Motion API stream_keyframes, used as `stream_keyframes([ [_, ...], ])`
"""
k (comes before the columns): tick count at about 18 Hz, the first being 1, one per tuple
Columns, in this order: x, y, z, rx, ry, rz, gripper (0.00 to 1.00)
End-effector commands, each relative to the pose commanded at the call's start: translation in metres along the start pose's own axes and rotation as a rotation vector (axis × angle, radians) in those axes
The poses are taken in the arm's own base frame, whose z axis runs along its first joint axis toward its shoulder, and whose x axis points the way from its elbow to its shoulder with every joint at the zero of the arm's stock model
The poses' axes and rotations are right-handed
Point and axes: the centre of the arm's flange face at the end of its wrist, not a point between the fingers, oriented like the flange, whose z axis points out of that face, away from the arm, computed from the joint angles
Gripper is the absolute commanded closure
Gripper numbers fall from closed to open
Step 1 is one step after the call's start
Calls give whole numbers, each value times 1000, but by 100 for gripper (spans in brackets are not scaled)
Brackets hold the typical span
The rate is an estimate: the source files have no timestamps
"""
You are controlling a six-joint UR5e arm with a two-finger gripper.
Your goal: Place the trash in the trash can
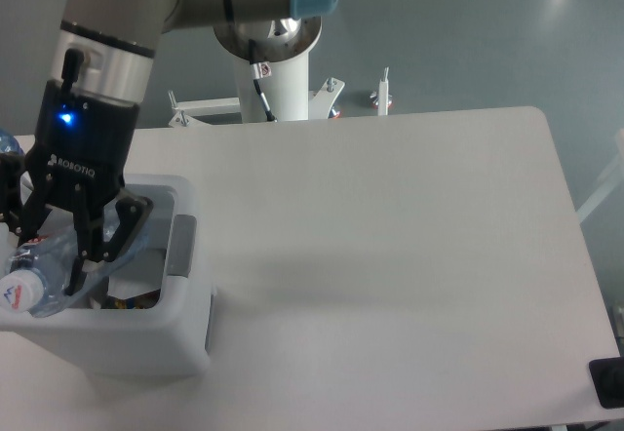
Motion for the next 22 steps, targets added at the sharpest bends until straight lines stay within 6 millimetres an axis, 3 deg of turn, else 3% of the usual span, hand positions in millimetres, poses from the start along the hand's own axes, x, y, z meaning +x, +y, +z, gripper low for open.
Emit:
stream_keyframes([
  [1, -1, 4, 3, -8, 2, -2, 38],
  [3, 0, 8, 4, -15, 2, 8, 2],
  [4, 1, 7, 1, -11, 1, 9, 0],
  [7, -9, 7, -1, -11, -12, 0, 0],
  [10, -59, 9, -18, 2, -74, -55, 0],
  [13, -91, 8, -36, 17, -133, -80, 0],
  [15, -126, 11, -61, 23, -228, -112, 0],
  [18, -171, 19, -73, -3, -373, -148, 0],
  [20, -186, 17, -88, -18, -454, -124, 0],
  [22, -201, 29, -92, -75, -522, -71, 0],
])
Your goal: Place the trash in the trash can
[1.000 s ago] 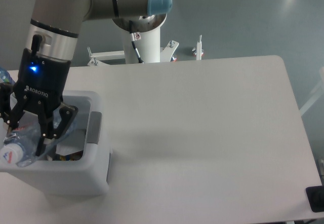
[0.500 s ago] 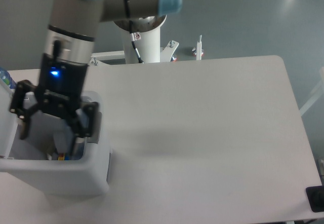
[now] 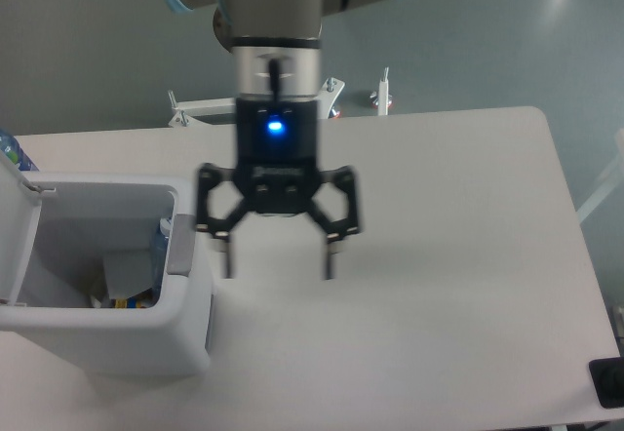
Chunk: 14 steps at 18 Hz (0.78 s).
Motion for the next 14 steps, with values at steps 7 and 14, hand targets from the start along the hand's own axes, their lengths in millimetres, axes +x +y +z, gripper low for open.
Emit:
stream_keyframes([
  [7, -46, 27, -1, -192, -114, 228, 0],
  [14, -85, 60, -21, -280, -105, 318, 0],
])
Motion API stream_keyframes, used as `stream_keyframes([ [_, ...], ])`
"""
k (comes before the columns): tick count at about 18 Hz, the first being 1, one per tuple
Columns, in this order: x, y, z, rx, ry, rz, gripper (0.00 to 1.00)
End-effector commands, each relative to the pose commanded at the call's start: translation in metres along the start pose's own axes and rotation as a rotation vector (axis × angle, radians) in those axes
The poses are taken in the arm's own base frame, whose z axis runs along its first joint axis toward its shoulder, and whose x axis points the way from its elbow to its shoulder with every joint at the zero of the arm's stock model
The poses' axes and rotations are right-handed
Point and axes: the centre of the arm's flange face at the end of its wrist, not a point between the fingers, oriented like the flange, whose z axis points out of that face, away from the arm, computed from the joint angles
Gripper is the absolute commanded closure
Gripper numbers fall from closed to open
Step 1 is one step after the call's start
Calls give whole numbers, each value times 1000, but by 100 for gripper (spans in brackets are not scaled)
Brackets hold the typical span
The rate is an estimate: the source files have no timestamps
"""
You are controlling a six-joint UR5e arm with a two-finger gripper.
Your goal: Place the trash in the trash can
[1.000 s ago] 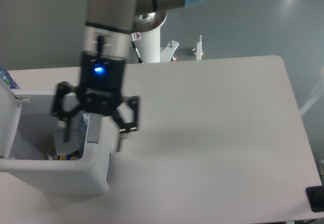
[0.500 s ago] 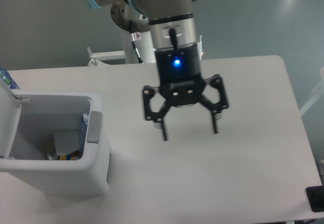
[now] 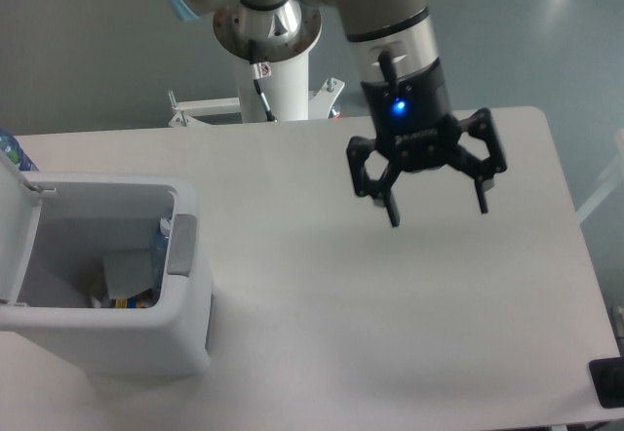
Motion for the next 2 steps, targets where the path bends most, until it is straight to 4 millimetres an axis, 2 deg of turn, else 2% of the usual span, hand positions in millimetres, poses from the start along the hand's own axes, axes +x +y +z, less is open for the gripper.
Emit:
stream_keyframes([
  [2, -3, 2, 1, -4, -1, -5, 0],
])
